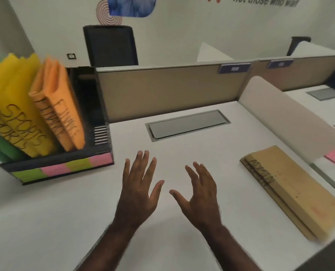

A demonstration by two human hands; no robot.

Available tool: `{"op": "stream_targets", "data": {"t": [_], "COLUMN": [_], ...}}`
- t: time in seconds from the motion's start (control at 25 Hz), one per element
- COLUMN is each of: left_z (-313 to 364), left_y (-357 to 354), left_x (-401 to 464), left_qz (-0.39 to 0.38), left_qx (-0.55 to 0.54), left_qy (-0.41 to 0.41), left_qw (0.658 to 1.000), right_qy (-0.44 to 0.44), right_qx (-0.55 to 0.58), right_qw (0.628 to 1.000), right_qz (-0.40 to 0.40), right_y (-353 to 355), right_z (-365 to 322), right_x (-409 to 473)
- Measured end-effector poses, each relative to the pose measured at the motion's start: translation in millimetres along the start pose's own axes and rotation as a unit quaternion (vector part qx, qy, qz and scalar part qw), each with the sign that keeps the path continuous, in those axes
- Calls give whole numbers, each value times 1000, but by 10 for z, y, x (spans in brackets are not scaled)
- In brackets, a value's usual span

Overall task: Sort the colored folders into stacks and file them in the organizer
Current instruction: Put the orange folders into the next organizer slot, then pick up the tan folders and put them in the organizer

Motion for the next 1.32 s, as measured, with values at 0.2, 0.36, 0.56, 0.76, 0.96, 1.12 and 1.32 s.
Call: {"op": "stream_targets", "data": {"t": [0.2, 0.36, 0.56, 0.76, 0.96, 1.12, 1.32], "left_z": [840, 1522, 2094, 2454, 2590, 2573, 2631], "left_y": [-1008, -1822, -2568, -3192, -3586, -3679, -3752], "left_x": [52, 159, 417, 511, 484, 469, 531], "left_qz": [-75, -149, -185, -268, -338, -350, -295], "left_qx": [-39, -88, -135, -169, -172, -171, -221], "left_qy": [20, 17, 62, 96, 113, 184, 388], "left_qw": [996, 985, 971, 944, 918, 902, 845], "right_qy": [-75, -141, -168, -229, -274, -300, -302], "right_qx": [-36, -47, -62, -35, -28, -37, -27], "right_qw": [996, 988, 983, 972, 958, 946, 941], "right_qz": [-21, -32, -31, -46, -77, -120, -150], "right_y": [310, 529, 717, 798, 814, 795, 807], "right_z": [1301, 2348, 3389, 4316, 5061, 5421, 5581], "right_x": [-135, -227, -226, -136, -1, 52, 150]}}
Point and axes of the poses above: each hand's wrist, its own x-axis towards the middle knuckle, its own y-axis out of the back of the hand, z = x × y, the point moved 3 cm from there along x, towards the middle knuckle, and after that the axes turned 12 degrees about -x, right-handed, at the moved point
